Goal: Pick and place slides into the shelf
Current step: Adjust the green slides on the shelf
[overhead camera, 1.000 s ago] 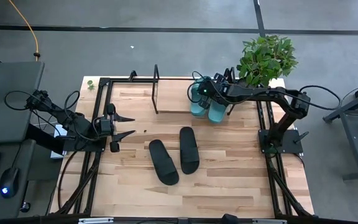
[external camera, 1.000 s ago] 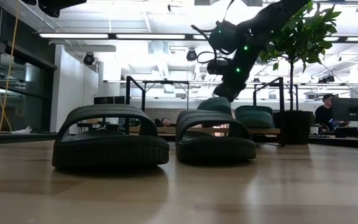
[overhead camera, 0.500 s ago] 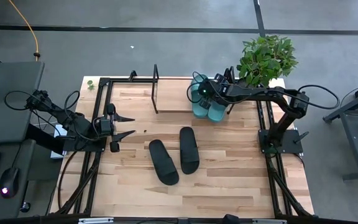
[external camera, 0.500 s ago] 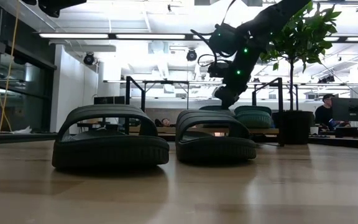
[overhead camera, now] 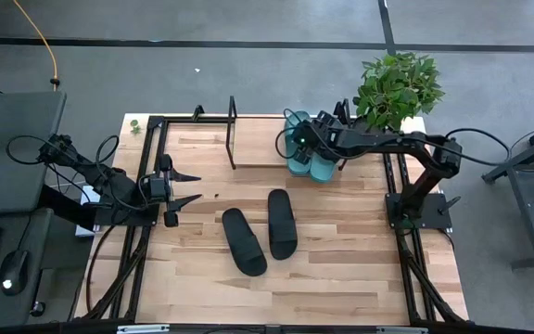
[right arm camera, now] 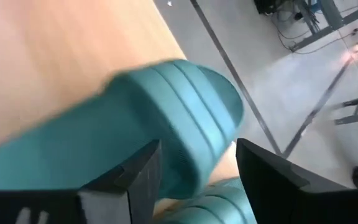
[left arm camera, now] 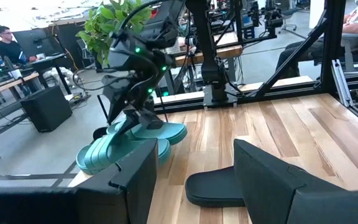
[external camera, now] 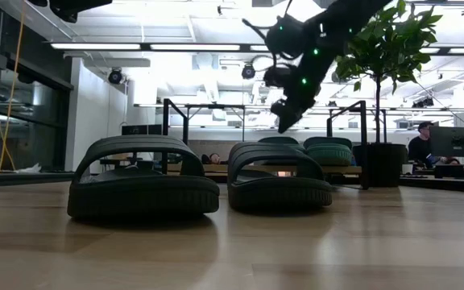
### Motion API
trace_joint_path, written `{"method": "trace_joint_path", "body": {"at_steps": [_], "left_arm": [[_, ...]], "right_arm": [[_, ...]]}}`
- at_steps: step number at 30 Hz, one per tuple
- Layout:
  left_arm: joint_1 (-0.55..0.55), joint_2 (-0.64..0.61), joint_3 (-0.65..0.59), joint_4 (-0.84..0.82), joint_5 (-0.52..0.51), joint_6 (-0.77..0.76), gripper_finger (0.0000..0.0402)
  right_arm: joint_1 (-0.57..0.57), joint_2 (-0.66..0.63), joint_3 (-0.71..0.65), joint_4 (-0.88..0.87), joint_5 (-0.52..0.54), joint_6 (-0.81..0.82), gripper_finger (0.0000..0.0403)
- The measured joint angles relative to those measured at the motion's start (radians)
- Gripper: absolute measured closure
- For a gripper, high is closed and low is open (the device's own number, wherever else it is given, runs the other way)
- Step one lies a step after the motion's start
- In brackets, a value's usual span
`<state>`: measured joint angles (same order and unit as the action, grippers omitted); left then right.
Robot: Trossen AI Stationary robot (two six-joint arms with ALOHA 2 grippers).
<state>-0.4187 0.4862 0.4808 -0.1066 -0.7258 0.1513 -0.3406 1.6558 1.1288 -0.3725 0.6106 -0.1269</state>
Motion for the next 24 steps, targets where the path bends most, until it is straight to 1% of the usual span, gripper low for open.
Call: {"method": "trace_joint_path", "body": {"at_steps": [3,9,14,20,24], "left_arm": [[0.000,0.000,0.000,0.000,0.000,0.000,0.0208],[0.000,0.000,0.000,0.000,0.000,-0.002,0.0208],[0.000,0.000,0.000,0.000,0.000,-0.002,0.0208],[0.000,0.000,0.000,0.000,0.000,-0.003,0.0208],[0.000,0.000,0.000,0.000,0.000,-0.005,0.0208]], "right_arm": [[0.041,0.000,0.030,-0.082,-0.012,0.054,0.0213],[0.128,-0.001,0.068,-0.248,-0.100,0.152,0.0226],[0.208,-0.006,0.084,-0.322,-0.201,0.195,0.0233],[0.283,-0.042,0.088,-0.385,-0.352,0.219,0.0235],[0.314,-0.057,0.088,-0.481,-0.394,0.265,0.0235]]}}
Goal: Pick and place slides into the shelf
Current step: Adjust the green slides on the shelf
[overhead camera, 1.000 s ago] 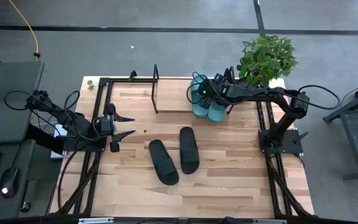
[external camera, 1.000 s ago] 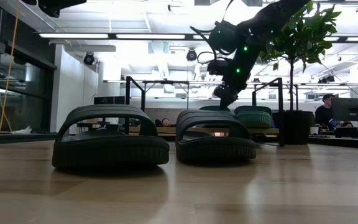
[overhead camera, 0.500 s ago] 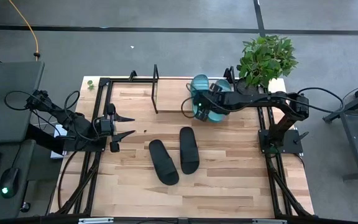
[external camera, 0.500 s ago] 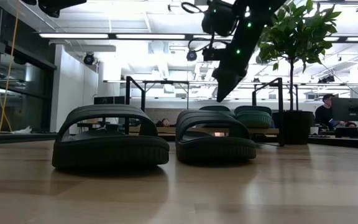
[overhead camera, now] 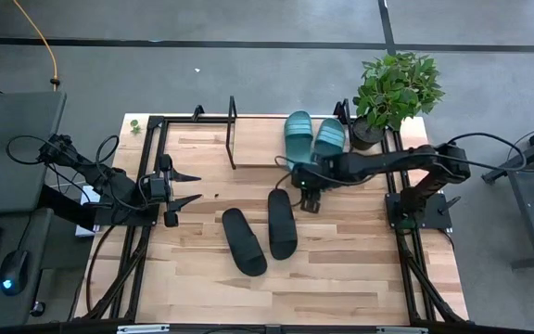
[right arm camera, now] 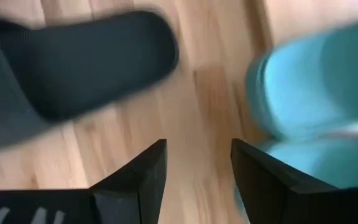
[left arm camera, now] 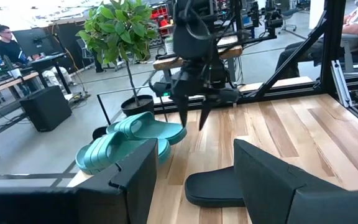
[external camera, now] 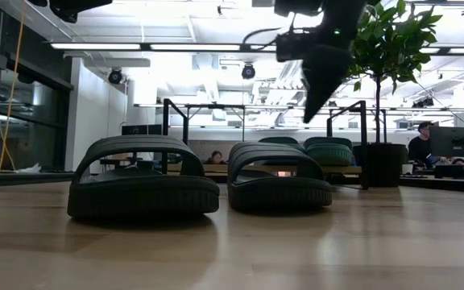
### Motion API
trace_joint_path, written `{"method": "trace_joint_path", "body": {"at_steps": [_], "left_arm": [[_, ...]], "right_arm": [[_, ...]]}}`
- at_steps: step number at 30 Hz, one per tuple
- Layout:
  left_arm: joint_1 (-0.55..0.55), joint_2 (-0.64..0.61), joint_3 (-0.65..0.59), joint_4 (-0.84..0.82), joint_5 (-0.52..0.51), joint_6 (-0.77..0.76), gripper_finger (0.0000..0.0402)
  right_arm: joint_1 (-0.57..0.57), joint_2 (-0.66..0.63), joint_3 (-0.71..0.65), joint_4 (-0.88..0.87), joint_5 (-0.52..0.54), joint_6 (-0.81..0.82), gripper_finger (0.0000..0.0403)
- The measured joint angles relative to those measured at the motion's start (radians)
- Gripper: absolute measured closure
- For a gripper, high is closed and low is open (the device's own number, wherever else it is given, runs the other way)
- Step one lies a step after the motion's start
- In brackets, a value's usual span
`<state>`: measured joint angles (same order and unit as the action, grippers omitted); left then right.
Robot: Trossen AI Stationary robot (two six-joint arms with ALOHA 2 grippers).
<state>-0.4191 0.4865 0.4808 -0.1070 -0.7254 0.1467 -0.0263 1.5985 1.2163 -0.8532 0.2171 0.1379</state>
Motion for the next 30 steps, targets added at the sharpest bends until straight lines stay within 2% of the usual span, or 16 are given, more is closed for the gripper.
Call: {"method": "trace_joint_path", "body": {"at_steps": [4,30], "left_arm": [[0.000,0.000,0.000,0.000,0.000,-0.004,0.0208],[0.000,0.000,0.000,0.000,0.000,-0.003,0.0208]], "right_arm": [[0.008,-0.001,-0.011,-0.080,-0.012,0.038,0.0236],[-0.065,0.010,-0.023,-0.134,-0.124,-0.006,0.0236]]}}
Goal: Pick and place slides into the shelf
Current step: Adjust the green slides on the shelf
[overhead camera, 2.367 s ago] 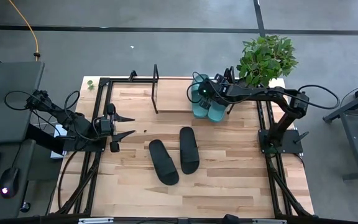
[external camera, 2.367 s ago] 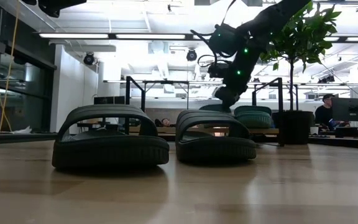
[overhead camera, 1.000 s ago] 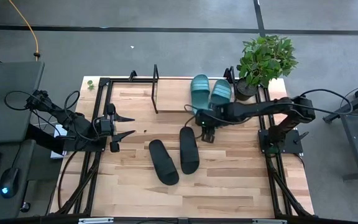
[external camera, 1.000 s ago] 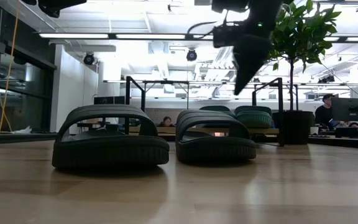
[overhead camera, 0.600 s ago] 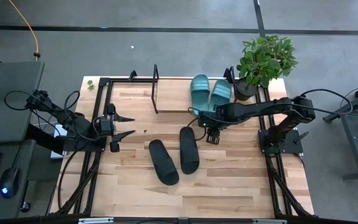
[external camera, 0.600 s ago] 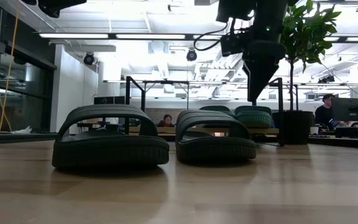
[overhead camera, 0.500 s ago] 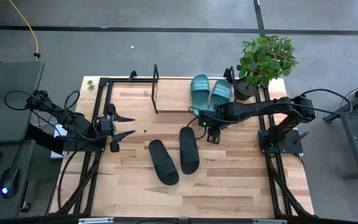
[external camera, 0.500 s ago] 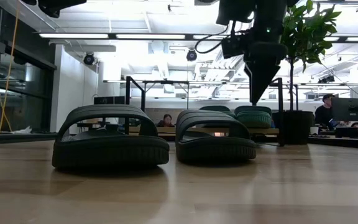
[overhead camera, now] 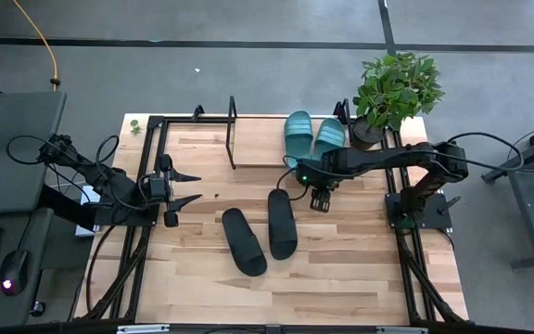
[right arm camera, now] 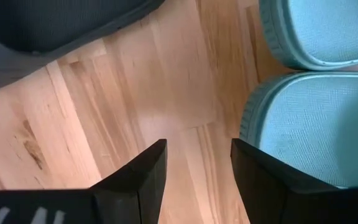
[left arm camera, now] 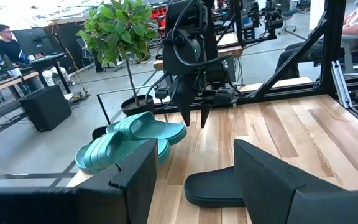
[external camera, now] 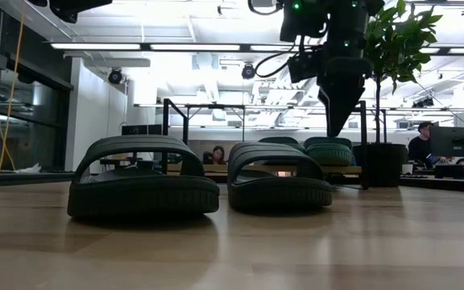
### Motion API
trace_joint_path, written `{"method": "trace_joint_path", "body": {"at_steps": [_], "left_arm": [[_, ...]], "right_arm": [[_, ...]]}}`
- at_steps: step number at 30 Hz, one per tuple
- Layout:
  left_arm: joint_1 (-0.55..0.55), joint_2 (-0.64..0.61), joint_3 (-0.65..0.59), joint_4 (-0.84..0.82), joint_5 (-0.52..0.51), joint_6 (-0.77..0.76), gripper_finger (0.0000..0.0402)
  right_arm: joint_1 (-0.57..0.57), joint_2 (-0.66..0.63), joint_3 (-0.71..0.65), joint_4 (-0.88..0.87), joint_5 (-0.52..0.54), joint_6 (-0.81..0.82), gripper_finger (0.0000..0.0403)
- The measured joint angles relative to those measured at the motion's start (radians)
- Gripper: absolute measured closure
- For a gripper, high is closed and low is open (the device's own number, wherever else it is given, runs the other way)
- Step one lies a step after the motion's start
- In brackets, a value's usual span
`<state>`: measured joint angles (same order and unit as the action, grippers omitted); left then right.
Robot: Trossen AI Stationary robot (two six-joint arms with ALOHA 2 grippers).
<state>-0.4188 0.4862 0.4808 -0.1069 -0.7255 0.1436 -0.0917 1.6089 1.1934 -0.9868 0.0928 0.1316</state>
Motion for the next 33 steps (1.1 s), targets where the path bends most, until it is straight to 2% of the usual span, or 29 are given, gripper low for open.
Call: {"method": "trace_joint_path", "body": {"at_steps": [5,13,21,33], "left_arm": [[0.000,0.000,0.000,0.000,0.000,0.000,0.0208],[0.000,0.000,0.000,0.000,0.000,0.001,0.0208],[0.000,0.000,0.000,0.000,0.000,0.001,0.0208],[0.000,0.000,0.000,0.000,0.000,0.000,0.0208]], "right_arm": [[0.000,0.000,-0.003,-0.009,-0.008,0.003,0.0236],[-0.029,0.000,-0.125,0.038,-0.050,0.010,0.0236],[-0.033,0.000,-0.158,0.141,-0.088,-0.009,0.0236],[-0.052,0.000,-0.158,0.111,0.059,0.017,0.0236]]}}
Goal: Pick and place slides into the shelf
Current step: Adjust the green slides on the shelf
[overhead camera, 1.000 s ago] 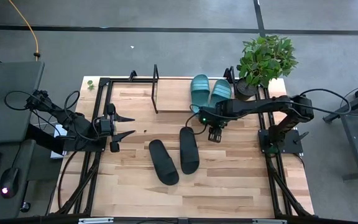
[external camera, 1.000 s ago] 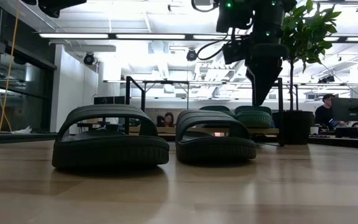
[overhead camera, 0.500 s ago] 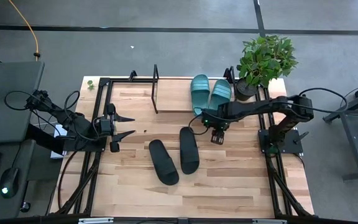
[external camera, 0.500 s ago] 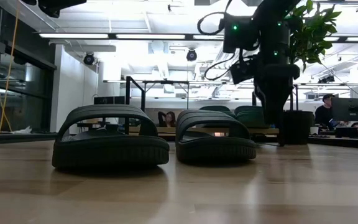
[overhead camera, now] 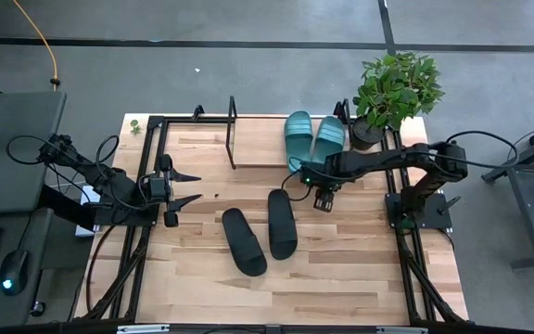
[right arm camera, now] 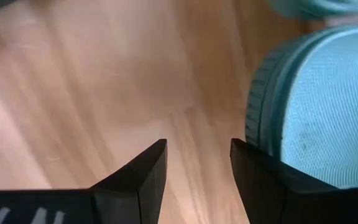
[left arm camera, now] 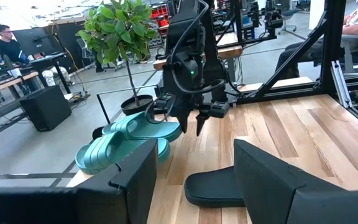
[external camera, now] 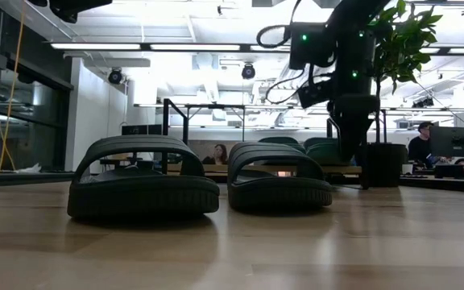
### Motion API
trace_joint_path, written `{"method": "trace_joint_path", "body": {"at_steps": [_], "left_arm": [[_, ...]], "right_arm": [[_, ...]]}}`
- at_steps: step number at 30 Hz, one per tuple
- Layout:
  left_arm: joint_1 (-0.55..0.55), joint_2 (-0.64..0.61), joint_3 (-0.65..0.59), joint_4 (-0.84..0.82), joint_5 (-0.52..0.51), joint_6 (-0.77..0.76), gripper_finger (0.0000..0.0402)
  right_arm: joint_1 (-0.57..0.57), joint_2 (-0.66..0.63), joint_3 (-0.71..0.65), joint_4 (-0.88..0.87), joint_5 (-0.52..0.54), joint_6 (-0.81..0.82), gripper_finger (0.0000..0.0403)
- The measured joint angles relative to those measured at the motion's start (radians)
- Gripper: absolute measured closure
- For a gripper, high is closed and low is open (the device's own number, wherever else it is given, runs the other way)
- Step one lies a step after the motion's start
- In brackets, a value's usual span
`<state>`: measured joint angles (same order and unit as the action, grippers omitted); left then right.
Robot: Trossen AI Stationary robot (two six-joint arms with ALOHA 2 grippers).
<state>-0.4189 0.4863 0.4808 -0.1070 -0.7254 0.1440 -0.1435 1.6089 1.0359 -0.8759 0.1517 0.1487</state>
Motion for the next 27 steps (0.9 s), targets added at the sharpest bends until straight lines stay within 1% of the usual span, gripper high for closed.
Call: {"method": "trace_joint_path", "body": {"at_steps": [4,9,21,27], "left_arm": [[0.000,0.000,0.000,0.000,0.000,0.000,0.0208],[0.000,0.000,0.000,0.000,0.000,0.000,0.0208],[0.000,0.000,0.000,0.000,0.000,0.000,0.0208],[0.000,0.000,0.000,0.000,0.000,0.000,0.0208]], "right_arm": [[-0.026,0.000,0.000,-0.031,0.038,0.027,0.0236],[-0.045,0.000,0.000,-0.024,0.044,0.020,0.0236],[-0.048,0.000,0.000,-0.033,0.076,0.091,0.0236],[-0.048,0.000,0.000,-0.081,0.075,0.123,0.0236]]}}
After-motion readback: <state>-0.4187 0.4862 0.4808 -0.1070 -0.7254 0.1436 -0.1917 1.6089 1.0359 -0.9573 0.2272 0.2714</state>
